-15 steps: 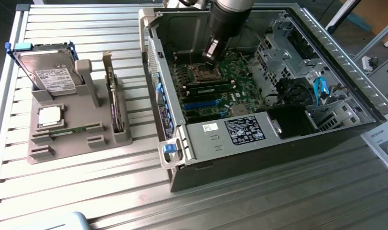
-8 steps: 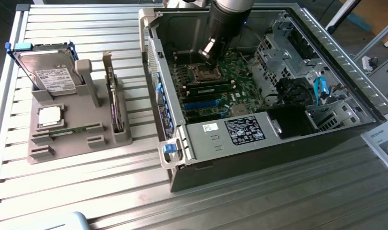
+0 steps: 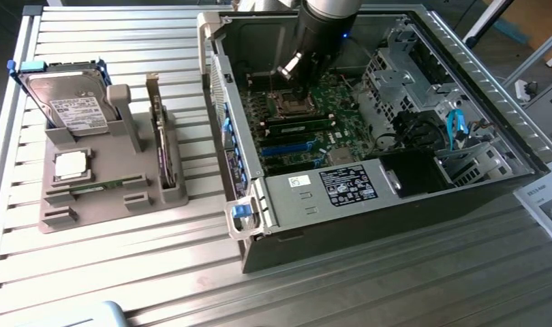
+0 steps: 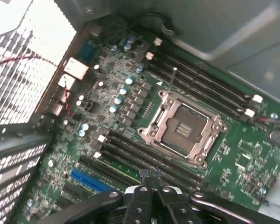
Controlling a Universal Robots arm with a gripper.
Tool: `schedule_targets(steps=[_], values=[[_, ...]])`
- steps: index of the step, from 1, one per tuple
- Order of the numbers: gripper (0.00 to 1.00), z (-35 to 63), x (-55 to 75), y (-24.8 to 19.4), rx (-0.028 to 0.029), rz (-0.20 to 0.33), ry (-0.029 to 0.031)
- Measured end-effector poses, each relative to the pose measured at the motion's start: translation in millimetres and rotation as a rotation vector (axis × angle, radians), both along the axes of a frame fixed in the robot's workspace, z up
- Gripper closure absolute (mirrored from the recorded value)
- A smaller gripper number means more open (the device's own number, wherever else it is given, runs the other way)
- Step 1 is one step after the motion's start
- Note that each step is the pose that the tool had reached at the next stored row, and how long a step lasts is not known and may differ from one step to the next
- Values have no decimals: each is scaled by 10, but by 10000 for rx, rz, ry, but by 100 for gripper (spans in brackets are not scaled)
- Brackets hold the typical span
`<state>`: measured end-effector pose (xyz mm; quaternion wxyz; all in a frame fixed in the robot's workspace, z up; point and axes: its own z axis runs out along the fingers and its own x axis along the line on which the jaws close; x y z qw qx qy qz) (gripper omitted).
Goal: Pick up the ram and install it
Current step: 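Press down the ram until it locks into place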
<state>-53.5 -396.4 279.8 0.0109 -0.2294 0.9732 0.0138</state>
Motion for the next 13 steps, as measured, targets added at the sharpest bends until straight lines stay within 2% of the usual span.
schedule_targets(steps=[3, 6, 12, 13], values=[[89, -4, 0, 0, 0, -627, 0], [89, -10, 0, 0, 0, -1586, 0], [89, -19, 0, 0, 0, -2970, 0], [89, -21, 0, 0, 1, -3334, 0]])
